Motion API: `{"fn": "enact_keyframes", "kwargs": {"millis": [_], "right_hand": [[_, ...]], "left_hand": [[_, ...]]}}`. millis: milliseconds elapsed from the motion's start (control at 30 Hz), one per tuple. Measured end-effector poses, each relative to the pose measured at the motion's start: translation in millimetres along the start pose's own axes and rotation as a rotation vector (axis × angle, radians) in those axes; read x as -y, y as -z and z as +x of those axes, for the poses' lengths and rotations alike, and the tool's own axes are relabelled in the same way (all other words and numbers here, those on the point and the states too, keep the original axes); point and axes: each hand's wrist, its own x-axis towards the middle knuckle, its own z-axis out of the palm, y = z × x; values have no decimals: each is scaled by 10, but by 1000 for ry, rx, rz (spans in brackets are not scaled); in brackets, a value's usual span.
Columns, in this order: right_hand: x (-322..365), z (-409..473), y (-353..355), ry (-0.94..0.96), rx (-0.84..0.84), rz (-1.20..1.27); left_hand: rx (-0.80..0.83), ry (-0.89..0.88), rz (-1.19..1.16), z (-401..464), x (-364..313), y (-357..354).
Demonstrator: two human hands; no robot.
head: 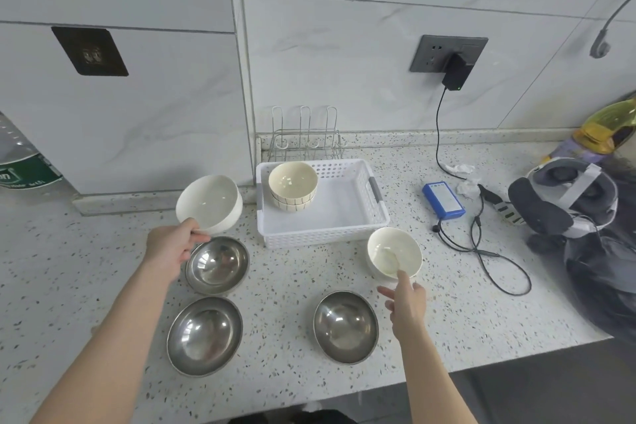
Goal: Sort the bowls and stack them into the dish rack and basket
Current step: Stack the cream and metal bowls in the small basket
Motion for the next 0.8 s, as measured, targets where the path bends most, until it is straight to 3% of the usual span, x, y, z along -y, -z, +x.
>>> {"fn": "enact_keyframes", "kwargs": {"millis": [367, 467, 600, 800], "right_hand": [[130, 198, 79, -55, 128, 6], [149, 219, 113, -35, 53, 52], [293, 168, 160, 56, -28, 229], [889, 122, 110, 283, 23, 310]], "left_hand": [[39, -52, 34, -437, -89, -395], [70, -66, 26, -543, -113, -489], [103, -92, 13, -594, -160, -585], [233, -102, -64, -590, -293, -733]]}}
